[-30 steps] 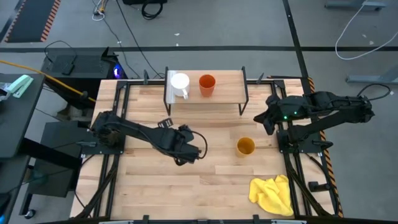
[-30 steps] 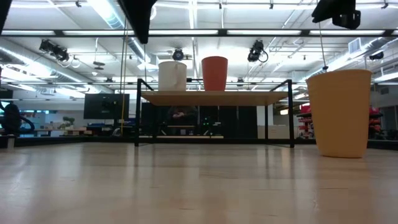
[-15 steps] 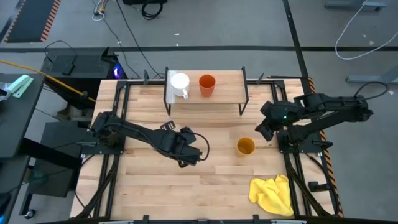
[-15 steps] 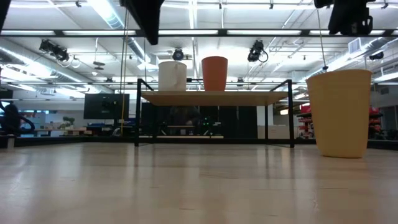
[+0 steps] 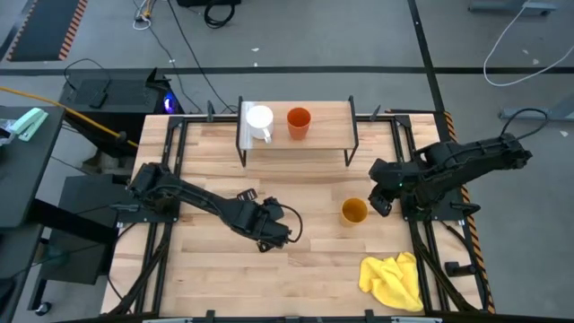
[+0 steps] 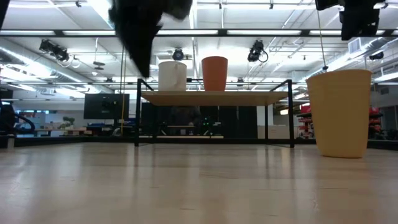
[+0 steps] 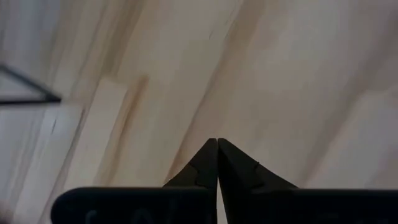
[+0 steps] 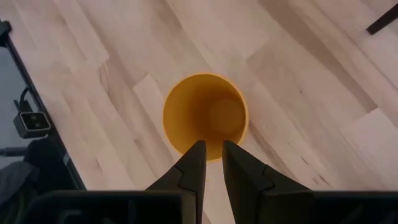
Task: Stack small to large cups/mugs on shelf
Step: Put the yellow cup on the shelf
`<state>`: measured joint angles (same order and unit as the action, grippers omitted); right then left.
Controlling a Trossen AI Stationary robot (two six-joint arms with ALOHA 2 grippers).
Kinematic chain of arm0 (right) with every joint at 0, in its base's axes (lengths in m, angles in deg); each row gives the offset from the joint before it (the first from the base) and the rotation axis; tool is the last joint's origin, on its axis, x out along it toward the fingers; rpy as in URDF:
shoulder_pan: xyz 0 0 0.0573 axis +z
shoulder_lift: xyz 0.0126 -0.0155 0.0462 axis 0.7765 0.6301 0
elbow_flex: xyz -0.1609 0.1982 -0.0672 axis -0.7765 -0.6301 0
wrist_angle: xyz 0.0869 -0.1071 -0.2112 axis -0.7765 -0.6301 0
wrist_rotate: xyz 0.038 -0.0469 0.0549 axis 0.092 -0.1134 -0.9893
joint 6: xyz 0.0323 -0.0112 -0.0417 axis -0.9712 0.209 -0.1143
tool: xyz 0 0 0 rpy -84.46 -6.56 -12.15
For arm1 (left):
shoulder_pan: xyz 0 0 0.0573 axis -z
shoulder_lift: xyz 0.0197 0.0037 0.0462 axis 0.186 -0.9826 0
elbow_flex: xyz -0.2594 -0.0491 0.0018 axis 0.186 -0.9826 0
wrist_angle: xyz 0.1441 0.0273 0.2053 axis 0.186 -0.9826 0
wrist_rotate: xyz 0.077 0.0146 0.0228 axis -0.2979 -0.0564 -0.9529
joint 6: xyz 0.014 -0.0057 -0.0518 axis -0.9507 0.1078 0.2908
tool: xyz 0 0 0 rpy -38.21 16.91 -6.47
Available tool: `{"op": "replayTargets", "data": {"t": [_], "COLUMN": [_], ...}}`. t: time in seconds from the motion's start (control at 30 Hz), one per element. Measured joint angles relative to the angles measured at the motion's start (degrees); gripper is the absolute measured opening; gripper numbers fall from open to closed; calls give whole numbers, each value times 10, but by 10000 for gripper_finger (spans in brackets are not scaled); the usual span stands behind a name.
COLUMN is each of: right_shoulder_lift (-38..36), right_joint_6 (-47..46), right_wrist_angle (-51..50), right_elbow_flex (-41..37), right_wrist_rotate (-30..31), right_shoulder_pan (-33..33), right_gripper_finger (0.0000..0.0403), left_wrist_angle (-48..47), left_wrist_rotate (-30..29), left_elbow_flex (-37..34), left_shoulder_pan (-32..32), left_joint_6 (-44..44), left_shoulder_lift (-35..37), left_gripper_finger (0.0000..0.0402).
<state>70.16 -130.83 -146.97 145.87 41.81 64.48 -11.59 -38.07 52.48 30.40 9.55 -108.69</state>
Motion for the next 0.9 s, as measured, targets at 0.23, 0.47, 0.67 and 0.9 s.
{"op": "replayTargets", "data": {"t": [0.23, 0.47, 0.67, 0.9], "right_shoulder_lift": [2, 23, 38, 75], "right_joint_6": [-24, -22, -8, -10], "right_wrist_angle": [-9, -26, -26, -27], "right_elbow_flex": [0, 0, 0, 0], "right_wrist_rotate": [11, 11, 11, 6], "right_shoulder_pan": [6, 4, -11, -33], "right_gripper_finger": [61, 63, 90, 140], "left_wrist_angle": [39, 124, 175, 196], "left_wrist_rotate": [24, 44, 58, 65], "left_elbow_flex": [-94, -199, -271, -335], "left_shoulder_pan": [-19, -19, -29, -40], "left_joint_6": [16, 19, 45, 62], "left_shoulder_lift": [32, 122, 197, 231], "left_gripper_finger": [10, 17, 33, 17]}}
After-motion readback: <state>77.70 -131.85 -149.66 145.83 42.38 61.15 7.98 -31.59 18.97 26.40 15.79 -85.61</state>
